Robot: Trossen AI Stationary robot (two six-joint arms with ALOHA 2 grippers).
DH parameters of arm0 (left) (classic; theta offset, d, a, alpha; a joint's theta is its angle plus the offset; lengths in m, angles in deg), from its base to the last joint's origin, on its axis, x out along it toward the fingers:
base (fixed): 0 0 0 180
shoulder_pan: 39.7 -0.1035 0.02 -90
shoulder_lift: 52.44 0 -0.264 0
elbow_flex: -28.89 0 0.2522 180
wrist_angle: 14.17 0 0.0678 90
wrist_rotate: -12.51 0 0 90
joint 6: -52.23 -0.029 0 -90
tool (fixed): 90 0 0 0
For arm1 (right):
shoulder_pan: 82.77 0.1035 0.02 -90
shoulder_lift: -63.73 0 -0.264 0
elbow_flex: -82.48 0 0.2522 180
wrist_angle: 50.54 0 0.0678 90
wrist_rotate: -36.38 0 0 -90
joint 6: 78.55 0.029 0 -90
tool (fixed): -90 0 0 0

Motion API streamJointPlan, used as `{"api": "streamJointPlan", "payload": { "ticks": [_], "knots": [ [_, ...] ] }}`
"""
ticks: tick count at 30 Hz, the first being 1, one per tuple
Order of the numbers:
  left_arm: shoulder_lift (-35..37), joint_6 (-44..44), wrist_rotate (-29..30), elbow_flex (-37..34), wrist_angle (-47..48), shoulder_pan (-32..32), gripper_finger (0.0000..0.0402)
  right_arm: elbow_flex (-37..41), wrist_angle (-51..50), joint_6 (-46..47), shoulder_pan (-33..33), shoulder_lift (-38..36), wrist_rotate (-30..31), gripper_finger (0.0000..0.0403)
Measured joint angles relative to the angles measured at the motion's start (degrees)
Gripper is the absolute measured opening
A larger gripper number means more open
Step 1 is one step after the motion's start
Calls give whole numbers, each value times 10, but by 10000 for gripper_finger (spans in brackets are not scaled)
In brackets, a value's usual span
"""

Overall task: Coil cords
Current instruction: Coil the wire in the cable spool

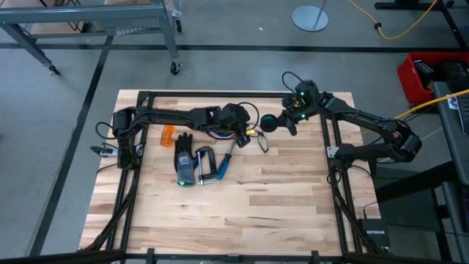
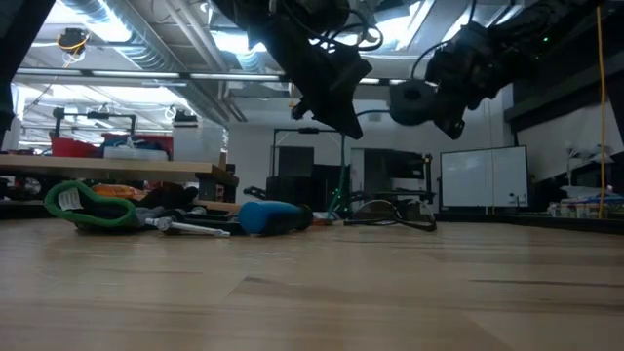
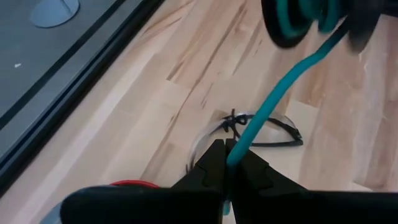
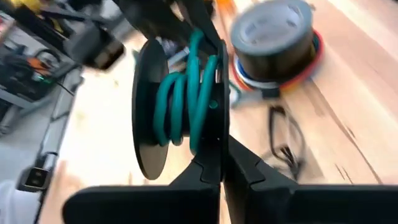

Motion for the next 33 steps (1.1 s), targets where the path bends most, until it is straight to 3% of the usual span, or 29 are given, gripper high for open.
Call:
{"api": "streamJointPlan", "payload": {
  "ticks": [8,18,26,33],
  "knots": [
    [1,10,-1,0,-15,-12,1,0,-23,-16,9,0,75,2],
    [1,74,-77,0,-40,-33,1,0,-13,-46,100,5,299,2],
    [1,129,-98,0,-48,-40,1,0,4,-47,161,5,490,2],
    [2,158,-102,0,-84,-41,1,1,54,-61,207,12,575,2]
  ]
}}
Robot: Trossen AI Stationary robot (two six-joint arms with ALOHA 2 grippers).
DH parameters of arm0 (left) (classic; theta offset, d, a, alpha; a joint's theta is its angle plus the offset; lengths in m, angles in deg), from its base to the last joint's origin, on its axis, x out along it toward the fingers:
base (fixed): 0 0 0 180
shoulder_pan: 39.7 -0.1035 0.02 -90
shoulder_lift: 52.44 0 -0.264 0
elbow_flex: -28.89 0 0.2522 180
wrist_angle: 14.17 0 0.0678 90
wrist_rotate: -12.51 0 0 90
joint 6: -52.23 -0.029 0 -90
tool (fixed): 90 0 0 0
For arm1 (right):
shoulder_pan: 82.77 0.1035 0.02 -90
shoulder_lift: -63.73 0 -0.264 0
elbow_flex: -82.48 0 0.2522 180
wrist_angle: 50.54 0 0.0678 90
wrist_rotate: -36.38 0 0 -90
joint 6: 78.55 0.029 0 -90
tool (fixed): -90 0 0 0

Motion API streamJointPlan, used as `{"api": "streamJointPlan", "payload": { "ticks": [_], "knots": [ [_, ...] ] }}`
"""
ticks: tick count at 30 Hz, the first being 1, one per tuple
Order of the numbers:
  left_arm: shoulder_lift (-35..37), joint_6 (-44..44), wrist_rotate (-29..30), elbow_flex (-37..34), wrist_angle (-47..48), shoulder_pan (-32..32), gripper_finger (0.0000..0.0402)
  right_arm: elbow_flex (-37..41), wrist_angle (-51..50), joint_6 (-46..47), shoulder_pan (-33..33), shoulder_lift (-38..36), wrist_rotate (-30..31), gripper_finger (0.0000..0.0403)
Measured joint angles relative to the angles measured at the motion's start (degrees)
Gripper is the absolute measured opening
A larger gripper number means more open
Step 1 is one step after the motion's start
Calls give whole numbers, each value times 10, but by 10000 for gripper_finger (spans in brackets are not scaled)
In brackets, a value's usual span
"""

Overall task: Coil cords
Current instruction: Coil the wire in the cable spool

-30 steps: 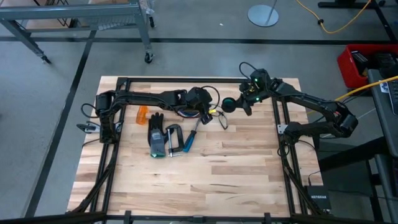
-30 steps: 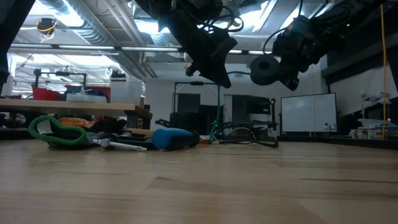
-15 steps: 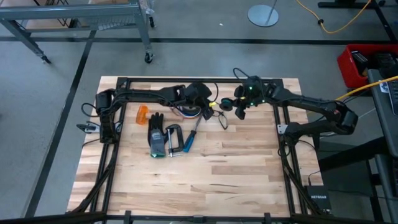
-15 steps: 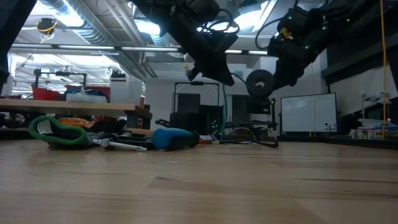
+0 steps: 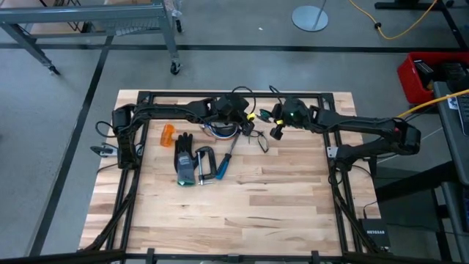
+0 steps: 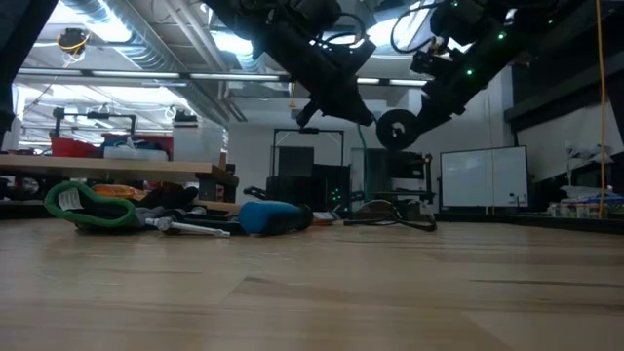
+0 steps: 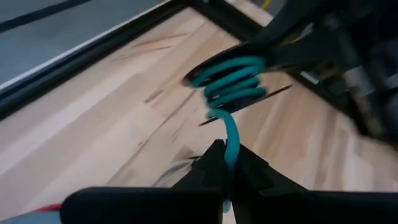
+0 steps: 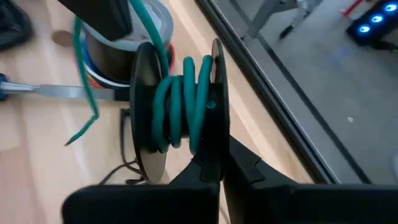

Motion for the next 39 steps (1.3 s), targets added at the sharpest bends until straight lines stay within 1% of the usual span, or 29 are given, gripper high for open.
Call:
{"api": "streamJointPlan", "payload": {
  "ticks": [3,5,11,16,21,27,32,37,39],
  "knots": [
    [0,9,-32,0,-21,0,1,0,2,0,12,17,37,2],
    [0,11,-48,0,-36,0,1,0,8,0,17,32,47,2],
    [0,21,-52,-1,-48,0,1,-1,64,17,16,66,40,2],
    [0,22,-54,0,-57,3,1,0,115,43,14,68,34,2],
    [0,18,-54,0,-79,4,1,0,141,84,14,69,41,2],
    [0,-18,-34,0,-97,14,1,0,199,126,15,76,40,2],
    [0,-60,-15,0,-100,23,2,0,243,137,15,76,40,2],
    [0,-115,13,0,-99,32,11,0,250,134,8,75,45,2],
    [0,-133,13,0,-97,35,16,0,253,135,1,74,36,2]
  ]
}}
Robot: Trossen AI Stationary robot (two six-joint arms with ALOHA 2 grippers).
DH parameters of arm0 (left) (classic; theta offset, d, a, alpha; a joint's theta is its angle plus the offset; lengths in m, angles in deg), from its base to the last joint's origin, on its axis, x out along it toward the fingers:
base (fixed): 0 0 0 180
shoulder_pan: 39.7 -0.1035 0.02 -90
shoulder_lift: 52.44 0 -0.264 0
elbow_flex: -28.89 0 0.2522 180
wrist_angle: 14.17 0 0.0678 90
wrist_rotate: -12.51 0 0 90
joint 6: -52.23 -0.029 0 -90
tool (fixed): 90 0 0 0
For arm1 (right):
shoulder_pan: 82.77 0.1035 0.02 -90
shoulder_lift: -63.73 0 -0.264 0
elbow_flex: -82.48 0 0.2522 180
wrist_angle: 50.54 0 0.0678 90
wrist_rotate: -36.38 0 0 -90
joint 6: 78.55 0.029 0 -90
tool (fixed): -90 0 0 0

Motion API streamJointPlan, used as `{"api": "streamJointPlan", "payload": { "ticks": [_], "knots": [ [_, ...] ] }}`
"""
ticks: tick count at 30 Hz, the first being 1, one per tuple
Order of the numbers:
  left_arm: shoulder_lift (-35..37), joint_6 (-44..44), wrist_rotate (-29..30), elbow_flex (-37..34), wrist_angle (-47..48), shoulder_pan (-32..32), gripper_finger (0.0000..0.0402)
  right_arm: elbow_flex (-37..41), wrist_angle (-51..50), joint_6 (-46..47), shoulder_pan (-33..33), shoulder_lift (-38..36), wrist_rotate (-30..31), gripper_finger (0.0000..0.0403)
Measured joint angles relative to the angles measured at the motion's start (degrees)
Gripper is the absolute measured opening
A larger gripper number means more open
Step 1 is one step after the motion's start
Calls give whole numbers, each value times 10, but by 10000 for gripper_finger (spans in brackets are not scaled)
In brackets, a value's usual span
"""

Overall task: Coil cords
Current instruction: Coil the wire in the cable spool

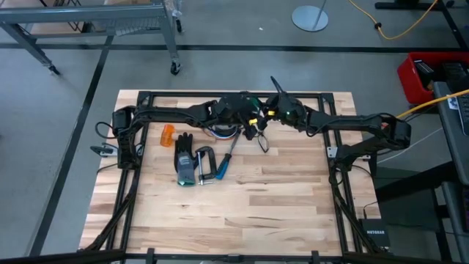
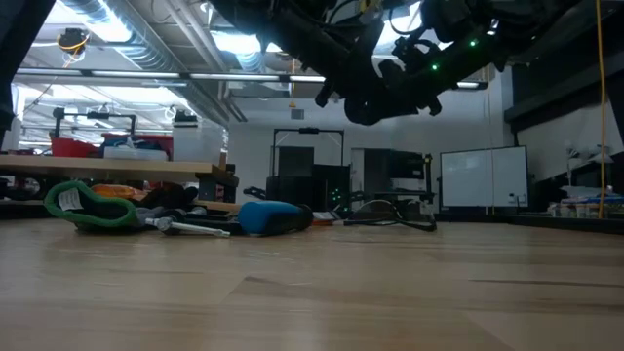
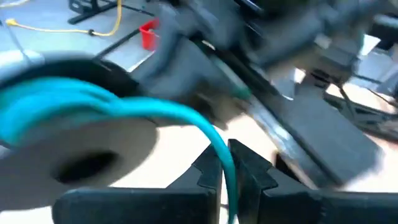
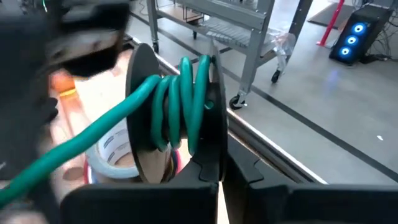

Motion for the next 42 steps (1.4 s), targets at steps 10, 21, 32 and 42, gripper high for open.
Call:
{"api": "streamJointPlan", "payload": {
  "ticks": [10,21,32,42],
  "knots": [
    [0,-59,-3,0,3,15,34,0,1,1,-22,-28,-28,2],
    [0,-60,1,0,29,18,3,0,3,-12,-22,-31,-26,2],
    [0,-56,37,0,10,19,0,0,76,23,-22,-31,-108,2],
    [0,-74,56,0,16,36,0,-1,88,33,-26,-31,-123,2]
  ]
}}
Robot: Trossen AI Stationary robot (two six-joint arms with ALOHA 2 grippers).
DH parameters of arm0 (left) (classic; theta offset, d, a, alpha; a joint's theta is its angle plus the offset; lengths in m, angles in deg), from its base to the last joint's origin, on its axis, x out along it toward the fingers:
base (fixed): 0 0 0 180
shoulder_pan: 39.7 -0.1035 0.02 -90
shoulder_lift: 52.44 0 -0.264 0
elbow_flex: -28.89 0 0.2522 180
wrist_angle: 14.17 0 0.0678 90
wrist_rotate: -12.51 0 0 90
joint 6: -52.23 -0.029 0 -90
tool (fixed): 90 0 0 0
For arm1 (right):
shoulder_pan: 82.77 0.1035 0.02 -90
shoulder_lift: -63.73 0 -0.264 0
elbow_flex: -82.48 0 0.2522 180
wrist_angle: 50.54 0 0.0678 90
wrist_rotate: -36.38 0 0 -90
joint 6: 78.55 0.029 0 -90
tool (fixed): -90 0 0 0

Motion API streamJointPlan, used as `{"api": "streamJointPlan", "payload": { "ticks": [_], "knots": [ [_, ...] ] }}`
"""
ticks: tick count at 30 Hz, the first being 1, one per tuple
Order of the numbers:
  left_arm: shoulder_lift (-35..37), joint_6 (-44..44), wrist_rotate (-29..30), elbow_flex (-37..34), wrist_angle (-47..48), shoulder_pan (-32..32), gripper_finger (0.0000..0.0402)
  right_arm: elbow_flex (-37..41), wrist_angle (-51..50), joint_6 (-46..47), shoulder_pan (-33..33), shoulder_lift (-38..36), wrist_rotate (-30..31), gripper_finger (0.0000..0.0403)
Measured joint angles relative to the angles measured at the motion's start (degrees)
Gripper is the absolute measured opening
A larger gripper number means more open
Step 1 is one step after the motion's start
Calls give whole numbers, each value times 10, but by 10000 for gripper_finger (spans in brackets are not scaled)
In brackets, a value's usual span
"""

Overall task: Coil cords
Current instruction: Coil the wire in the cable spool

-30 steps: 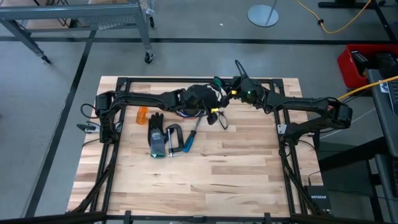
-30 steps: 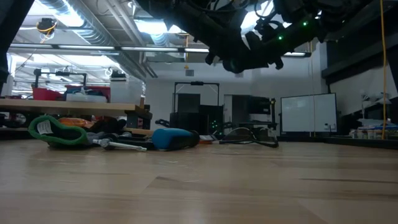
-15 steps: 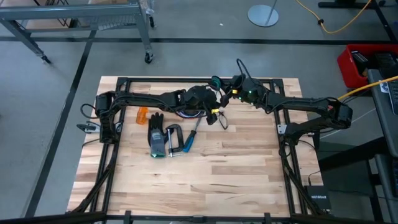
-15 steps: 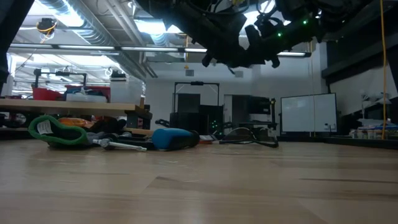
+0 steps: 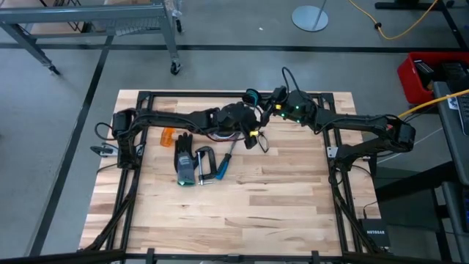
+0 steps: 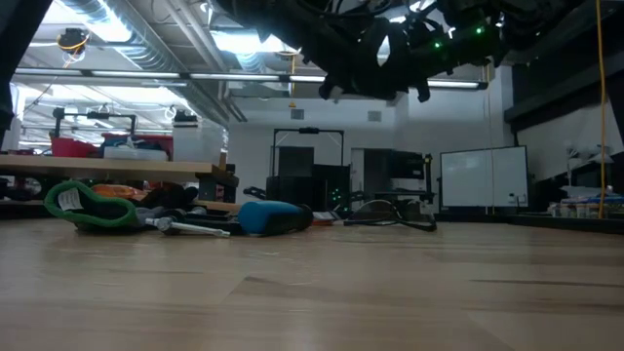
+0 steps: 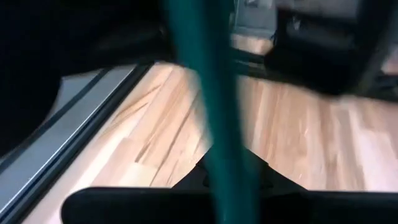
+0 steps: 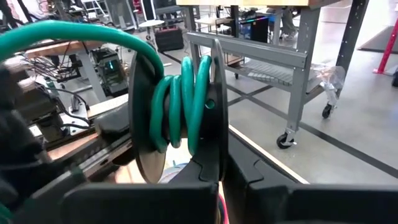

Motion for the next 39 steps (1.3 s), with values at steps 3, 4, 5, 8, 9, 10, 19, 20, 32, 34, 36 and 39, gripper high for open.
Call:
{"api": "streamJointPlan", "payload": {
  "ticks": [3,4,5,8,9,10,19,20,32,34,36,39],
  "knots": [
    [0,-14,18,0,21,5,0,0,0,0,-13,0,-12,2],
    [0,-14,19,0,27,6,0,0,0,0,-18,0,-18,2],
    [0,-14,19,0,36,6,0,0,0,0,-24,-1,-24,2],
    [0,-14,21,0,61,8,0,0,0,0,-40,-5,-39,2],
    [0,-14,21,0,67,8,0,0,2,0,-45,-7,-43,2],
    [0,-14,21,0,69,8,0,0,6,0,-50,-8,-47,2],
    [-1,-16,20,0,118,8,0,0,34,6,-98,-11,-122,2],
    [-1,-15,20,0,129,8,0,0,35,7,-104,-14,-128,2],
    [-1,87,21,0,246,6,0,0,4,0,-171,-81,-223,2],
    [-1,93,28,0,241,6,0,0,-14,0,-181,-93,-235,2],
    [-1,94,31,0,224,6,0,0,-34,-3,-191,-105,-248,2],
    [-1,94,37,0,174,7,0,0,-66,-25,-201,-125,-263,2]
  ]
}}
